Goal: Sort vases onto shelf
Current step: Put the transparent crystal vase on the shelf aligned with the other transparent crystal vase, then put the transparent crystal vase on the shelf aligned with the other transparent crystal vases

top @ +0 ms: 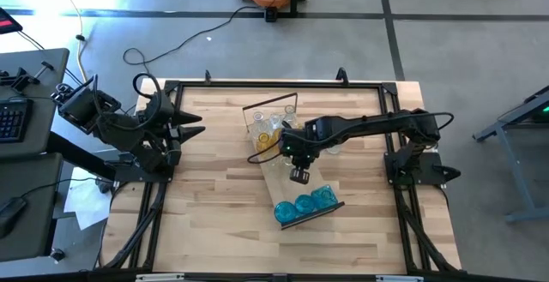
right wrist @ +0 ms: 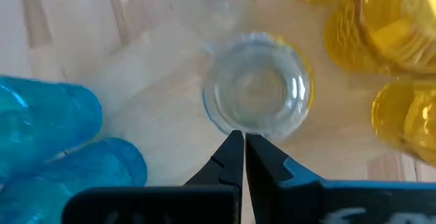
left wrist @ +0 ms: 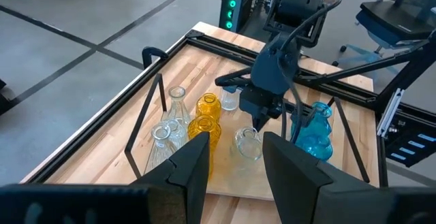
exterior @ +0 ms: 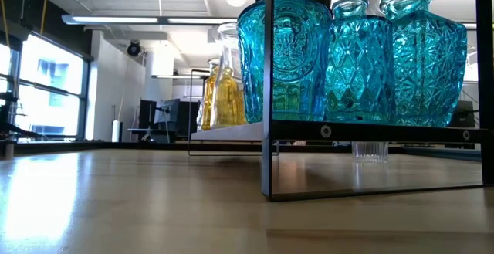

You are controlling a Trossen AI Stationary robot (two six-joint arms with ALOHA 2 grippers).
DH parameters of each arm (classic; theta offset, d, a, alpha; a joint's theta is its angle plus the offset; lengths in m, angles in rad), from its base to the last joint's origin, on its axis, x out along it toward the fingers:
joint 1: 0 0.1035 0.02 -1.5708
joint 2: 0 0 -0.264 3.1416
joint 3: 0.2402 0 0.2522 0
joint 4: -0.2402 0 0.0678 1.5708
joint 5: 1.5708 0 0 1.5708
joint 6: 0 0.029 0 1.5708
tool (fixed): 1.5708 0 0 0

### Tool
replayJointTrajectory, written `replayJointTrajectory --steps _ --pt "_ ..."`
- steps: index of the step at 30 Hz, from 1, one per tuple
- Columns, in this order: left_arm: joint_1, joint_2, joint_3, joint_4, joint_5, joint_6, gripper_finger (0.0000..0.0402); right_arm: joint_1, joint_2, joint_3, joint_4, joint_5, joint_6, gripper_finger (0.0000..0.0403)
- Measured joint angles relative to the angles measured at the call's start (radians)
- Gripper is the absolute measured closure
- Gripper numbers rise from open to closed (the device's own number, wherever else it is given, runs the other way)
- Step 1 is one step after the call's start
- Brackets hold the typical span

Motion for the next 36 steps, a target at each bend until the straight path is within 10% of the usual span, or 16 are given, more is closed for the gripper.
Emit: replayJointTrajectory --steps 21,36 --pt "0.0 0.0 0.0 0.0 0.0 0.015 0.0275 0.0 -0.013 0.0 -0.192 0.072 0.0 0.0403" --pt "-0.074 -0.042 0.0 0.005 -0.085 0.056 0.0275 -0.136 -0.262 0.001 -0.416 0.208 0.002 0.0403"
